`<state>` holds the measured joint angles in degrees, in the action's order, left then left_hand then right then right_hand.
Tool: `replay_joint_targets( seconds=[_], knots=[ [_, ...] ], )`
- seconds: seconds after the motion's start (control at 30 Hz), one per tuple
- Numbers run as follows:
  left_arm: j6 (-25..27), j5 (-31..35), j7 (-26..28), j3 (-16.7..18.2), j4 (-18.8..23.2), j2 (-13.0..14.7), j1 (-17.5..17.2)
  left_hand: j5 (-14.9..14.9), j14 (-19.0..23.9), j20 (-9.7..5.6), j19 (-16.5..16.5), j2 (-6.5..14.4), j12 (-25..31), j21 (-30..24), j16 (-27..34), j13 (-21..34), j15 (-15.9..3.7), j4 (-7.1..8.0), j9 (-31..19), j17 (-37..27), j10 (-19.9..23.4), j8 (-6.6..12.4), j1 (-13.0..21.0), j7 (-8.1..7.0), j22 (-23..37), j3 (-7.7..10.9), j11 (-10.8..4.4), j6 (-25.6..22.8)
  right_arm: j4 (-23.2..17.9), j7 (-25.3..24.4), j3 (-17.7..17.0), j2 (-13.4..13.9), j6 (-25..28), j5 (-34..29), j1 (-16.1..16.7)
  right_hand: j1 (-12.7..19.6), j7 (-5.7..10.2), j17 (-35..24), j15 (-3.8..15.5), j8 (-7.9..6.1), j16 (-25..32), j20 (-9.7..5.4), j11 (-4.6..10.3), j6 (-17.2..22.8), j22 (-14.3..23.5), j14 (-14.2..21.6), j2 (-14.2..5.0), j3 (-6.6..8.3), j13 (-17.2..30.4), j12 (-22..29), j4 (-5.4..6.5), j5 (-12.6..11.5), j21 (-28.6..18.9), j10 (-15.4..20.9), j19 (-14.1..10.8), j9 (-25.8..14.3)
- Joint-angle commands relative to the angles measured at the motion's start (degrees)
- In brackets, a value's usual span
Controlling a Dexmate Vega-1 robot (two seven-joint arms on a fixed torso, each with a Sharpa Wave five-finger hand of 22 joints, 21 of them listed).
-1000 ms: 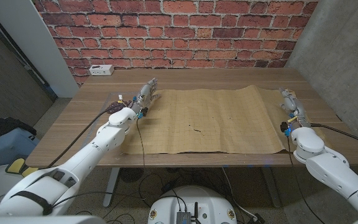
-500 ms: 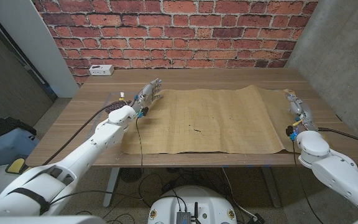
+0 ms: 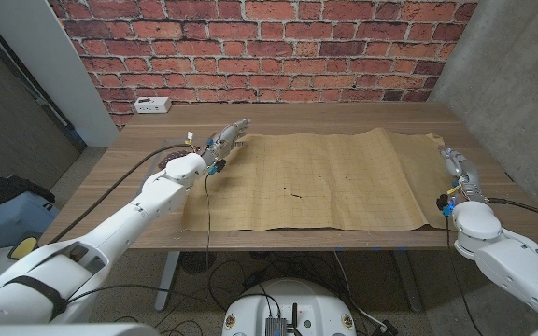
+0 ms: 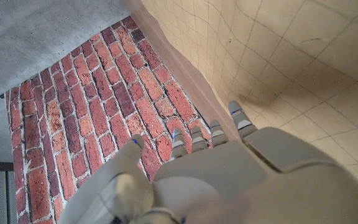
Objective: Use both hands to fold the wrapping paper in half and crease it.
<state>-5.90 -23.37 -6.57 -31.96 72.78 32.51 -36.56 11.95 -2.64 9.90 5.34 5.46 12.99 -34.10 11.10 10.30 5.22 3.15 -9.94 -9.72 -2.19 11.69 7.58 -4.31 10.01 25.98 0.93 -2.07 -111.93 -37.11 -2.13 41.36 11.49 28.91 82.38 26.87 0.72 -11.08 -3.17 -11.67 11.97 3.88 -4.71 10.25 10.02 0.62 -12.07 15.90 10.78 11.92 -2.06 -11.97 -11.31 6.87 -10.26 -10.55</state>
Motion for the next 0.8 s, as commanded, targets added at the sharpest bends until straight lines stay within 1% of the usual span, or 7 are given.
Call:
replay_joint_targets(
  seconds=[0.03,0.2,0.4,0.5,0.63,0.73,0.8],
  knots=[
    [2.80,6.19,0.44,-2.97,3.41,2.17,1.85,-0.03,-0.03,-0.23,-0.21,0.21,0.07,0.25,-0.11,0.22,-0.46,-0.59,-0.13,-0.22,0.23,0.26,1.14,0.20,0.16,0.29,0.01,-0.93,-3.58,-3.20,-2.04,-0.43,6.40,-1.70,2.30,0.86,-0.13,-0.14,-0.09,-0.38,0.31,-0.29,0.12,0.68,0.08,0.42,0.11,1.00,0.24,0.54,0.06,0.01,-0.41,0.65,-0.29,-0.09],
    [5.04,9.89,0.76,-4.48,5.57,3.42,2.84,-0.14,-0.06,-0.25,-0.30,0.44,0.09,0.45,-0.20,0.23,-0.75,-0.90,-0.15,-0.21,0.65,0.27,1.54,0.59,0.18,0.58,0.13,-1.56,-5.03,-4.19,-2.83,-0.58,9.56,-2.20,2.93,1.21,-0.23,-0.18,0.02,-0.45,0.36,-0.26,0.10,1.19,0.08,0.59,0.15,1.71,0.25,0.60,0.13,0.03,-0.43,1.04,-0.40,-0.10],
    [6.37,12.11,0.35,-5.39,6.53,4.05,3.49,-0.25,-0.08,-0.52,-0.47,0.63,0.05,0.63,-0.27,0.23,-0.92,-1.17,-0.16,-0.21,0.94,0.26,1.86,0.92,0.19,0.83,0.30,-2.16,-6.47,-5.17,-3.83,-1.02,12.88,-2.65,3.70,1.49,-0.28,-0.23,0.12,-0.45,0.43,-0.32,0.20,1.54,0.07,0.76,0.21,2.32,0.25,0.60,0.23,0.08,-0.44,1.29,-0.50,-0.11],
    [6.17,12.15,-0.41,-5.46,6.15,3.99,3.75,-0.38,-0.03,-1.12,-0.72,0.78,0.18,0.79,-0.30,0.24,-1.16,-1.46,-0.18,-0.21,1.70,0.27,2.18,1.27,0.21,1.07,0.52,-2.90,-7.28,-5.91,-4.16,-1.15,15.46,-2.78,3.77,1.59,-0.24,-0.25,0.16,-0.44,0.45,-0.41,0.22,1.67,0.07,0.80,0.24,2.57,0.26,0.58,0.29,0.11,-0.47,1.37,-0.62,-0.11],
    [5.95,12.37,-1.27,-5.68,5.71,3.93,4.07,-0.61,0.89,-2.10,-1.59,0.90,0.47,0.95,-0.10,0.25,-1.57,-1.93,-0.20,-0.20,3.34,0.46,2.63,1.76,0.23,1.40,0.86,-4.82,-7.72,-6.46,-4.65,-2.02,16.85,-2.88,4.14,1.71,-0.29,-0.28,0.20,-0.43,0.51,-0.46,0.24,1.87,0.07,0.94,0.31,2.87,0.26,0.61,0.35,0.15,-0.48,1.57,-0.70,-0.11],
    [6.25,12.94,-1.58,-5.97,5.77,4.04,4.32,-0.80,2.18,-2.58,-2.46,0.99,0.58,1.10,0.16,0.26,-1.74,-2.32,-0.22,-0.19,4.56,0.65,2.96,2.01,0.25,1.68,0.62,-6.84,-8.07,-7.02,-4.94,-2.57,18.14,-3.03,4.32,1.81,-0.37,-0.30,0.18,-0.44,0.52,-0.46,0.32,2.07,0.06,0.98,0.37,3.11,0.26,0.61,0.40,0.19,-0.46,1.72,-0.69,-0.12],
    [6.66,13.55,-1.58,-6.23,6.04,4.16,4.49,-0.88,2.84,-2.58,-2.88,1.02,0.75,1.15,0.27,0.26,-1.78,-2.49,-0.22,-0.19,5.43,0.72,3.09,2.33,0.26,1.80,0.33,-7.74,-8.22,-7.25,-5.18,-2.88,18.54,-3.23,4.54,1.87,-0.39,-0.31,0.32,-0.43,0.57,-0.52,0.32,2.17,0.06,1.10,0.40,3.26,0.26,0.60,0.43,0.21,-0.47,1.77,-0.74,-0.12]
  ],
)
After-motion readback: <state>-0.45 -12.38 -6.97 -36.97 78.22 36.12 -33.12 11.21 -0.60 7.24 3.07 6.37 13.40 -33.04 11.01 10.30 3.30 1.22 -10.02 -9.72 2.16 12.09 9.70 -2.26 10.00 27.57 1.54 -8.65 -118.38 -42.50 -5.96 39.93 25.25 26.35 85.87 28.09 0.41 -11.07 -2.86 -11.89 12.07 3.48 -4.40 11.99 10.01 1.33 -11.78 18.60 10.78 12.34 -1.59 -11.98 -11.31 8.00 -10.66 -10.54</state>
